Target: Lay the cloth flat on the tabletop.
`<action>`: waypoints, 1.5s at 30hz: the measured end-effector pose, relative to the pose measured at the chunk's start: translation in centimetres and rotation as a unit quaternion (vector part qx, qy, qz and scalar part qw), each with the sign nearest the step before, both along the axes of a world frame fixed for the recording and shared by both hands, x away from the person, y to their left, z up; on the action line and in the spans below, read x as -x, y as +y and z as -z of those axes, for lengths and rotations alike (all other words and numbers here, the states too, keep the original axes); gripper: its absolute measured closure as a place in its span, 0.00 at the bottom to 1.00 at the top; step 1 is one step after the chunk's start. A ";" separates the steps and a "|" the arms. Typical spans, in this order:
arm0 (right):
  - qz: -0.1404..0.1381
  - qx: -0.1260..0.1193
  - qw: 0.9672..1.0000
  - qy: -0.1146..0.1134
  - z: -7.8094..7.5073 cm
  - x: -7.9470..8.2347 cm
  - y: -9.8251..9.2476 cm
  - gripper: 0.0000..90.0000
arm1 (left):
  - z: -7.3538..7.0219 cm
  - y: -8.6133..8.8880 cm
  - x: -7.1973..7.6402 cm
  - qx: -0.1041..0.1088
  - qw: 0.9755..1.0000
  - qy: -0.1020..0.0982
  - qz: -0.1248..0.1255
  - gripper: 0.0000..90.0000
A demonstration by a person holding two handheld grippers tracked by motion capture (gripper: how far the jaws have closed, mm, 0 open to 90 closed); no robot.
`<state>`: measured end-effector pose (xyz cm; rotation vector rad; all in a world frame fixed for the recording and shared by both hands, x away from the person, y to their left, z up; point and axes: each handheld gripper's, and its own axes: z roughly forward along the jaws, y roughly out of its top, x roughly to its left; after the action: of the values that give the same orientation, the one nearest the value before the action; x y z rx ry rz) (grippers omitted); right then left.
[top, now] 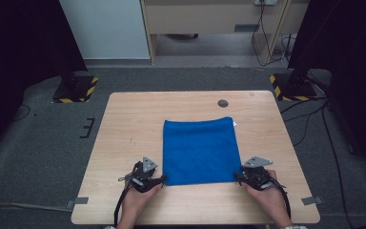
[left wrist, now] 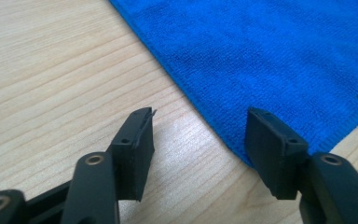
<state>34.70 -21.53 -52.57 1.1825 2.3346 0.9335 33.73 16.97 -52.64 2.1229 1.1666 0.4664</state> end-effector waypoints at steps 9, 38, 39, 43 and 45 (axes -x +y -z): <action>-0.009 0.006 1.000 0.010 -0.2 1.4 0.4 0.67 | -0.3 0.6 0.8 -0.027 1.000 -0.004 0.005 0.49; -0.097 -0.063 0.993 -0.022 -3.1 -0.5 8.6 0.15 | -3.4 5.4 -4.3 0.138 0.990 -0.011 -0.013 0.07; -0.105 -0.062 0.992 -0.020 -3.2 -0.6 9.1 0.14 | -3.6 5.5 -4.7 0.130 0.991 -0.012 -0.009 0.08; -0.117 -0.059 0.991 -0.006 -2.7 -1.6 11.0 0.13 | -4.4 5.4 -6.5 0.141 0.990 -0.005 -0.008 0.08; -0.126 -0.056 0.990 -0.005 -2.6 -1.9 11.7 0.12 | -4.8 5.1 -7.1 0.145 0.989 0.002 -0.006 0.09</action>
<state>36.55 -9.80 -49.97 0.9338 2.4930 1.1642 40.82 22.08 -47.88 1.8683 1.1731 0.2777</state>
